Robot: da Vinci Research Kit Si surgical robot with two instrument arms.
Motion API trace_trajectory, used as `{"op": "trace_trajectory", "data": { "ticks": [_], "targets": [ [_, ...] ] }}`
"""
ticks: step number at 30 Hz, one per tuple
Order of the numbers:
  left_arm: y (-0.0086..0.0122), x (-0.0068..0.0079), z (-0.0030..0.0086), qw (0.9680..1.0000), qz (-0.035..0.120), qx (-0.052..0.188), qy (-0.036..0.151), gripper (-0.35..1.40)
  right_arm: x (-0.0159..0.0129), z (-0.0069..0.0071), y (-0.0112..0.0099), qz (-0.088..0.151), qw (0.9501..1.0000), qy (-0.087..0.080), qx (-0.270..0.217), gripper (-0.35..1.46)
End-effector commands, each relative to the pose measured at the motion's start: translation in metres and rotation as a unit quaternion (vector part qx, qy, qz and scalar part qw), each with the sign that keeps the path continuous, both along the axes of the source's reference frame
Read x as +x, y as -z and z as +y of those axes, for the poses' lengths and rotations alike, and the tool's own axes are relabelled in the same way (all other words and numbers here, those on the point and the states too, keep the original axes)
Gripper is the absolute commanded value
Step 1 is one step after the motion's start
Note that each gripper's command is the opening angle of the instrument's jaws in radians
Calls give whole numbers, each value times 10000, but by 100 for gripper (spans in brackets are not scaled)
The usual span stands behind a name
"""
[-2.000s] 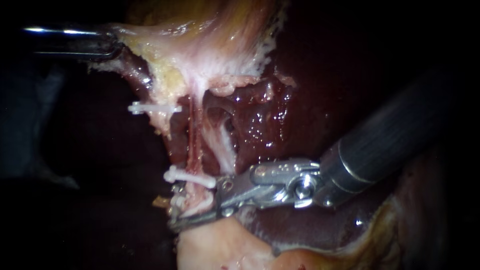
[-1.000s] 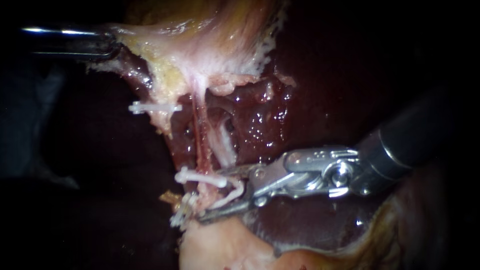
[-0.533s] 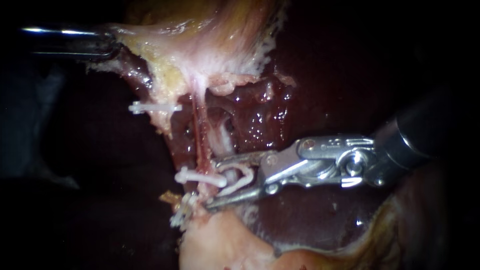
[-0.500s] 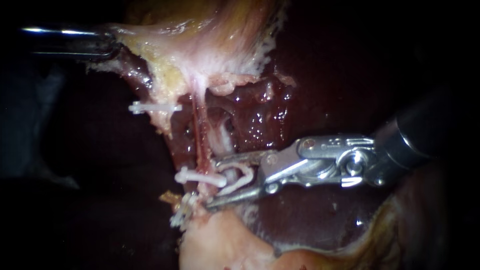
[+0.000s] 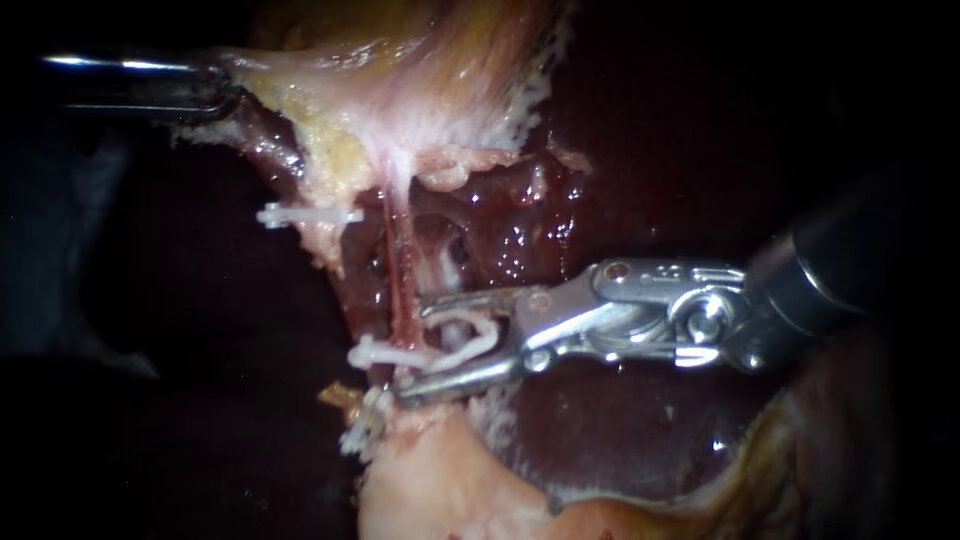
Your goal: Clipping second clip right tube
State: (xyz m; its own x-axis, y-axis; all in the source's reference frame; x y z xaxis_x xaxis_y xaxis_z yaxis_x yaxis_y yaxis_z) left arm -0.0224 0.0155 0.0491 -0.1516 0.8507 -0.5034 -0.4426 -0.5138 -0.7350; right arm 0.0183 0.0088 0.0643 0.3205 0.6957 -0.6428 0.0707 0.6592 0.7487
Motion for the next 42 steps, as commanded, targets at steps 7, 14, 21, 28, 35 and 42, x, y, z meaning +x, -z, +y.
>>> {"op": "trace_trajectory", "data": {
  "ticks": [7,14,21,28,35,42],
  "targets": [
    [0,0,0,10000,0,0,0,-35,18,0,-4,181,9996,-122,173,50],
    [0,0,0,10000,0,0,1,-35,36,-8,-13,359,9988,-10,323,50],
    [1,-1,0,10000,1,0,3,-35,39,-13,-15,429,9984,-38,378,50],
    [1,-1,0,10000,2,1,4,-35,41,-19,0,627,9969,-64,465,50],
    [1,-1,-1,10000,2,1,5,-35,45,-30,27,1036,9924,315,583,48],
    [1,-1,-1,10000,3,1,5,-35,47,-33,31,1077,9919,379,560,46]
  ]
}}
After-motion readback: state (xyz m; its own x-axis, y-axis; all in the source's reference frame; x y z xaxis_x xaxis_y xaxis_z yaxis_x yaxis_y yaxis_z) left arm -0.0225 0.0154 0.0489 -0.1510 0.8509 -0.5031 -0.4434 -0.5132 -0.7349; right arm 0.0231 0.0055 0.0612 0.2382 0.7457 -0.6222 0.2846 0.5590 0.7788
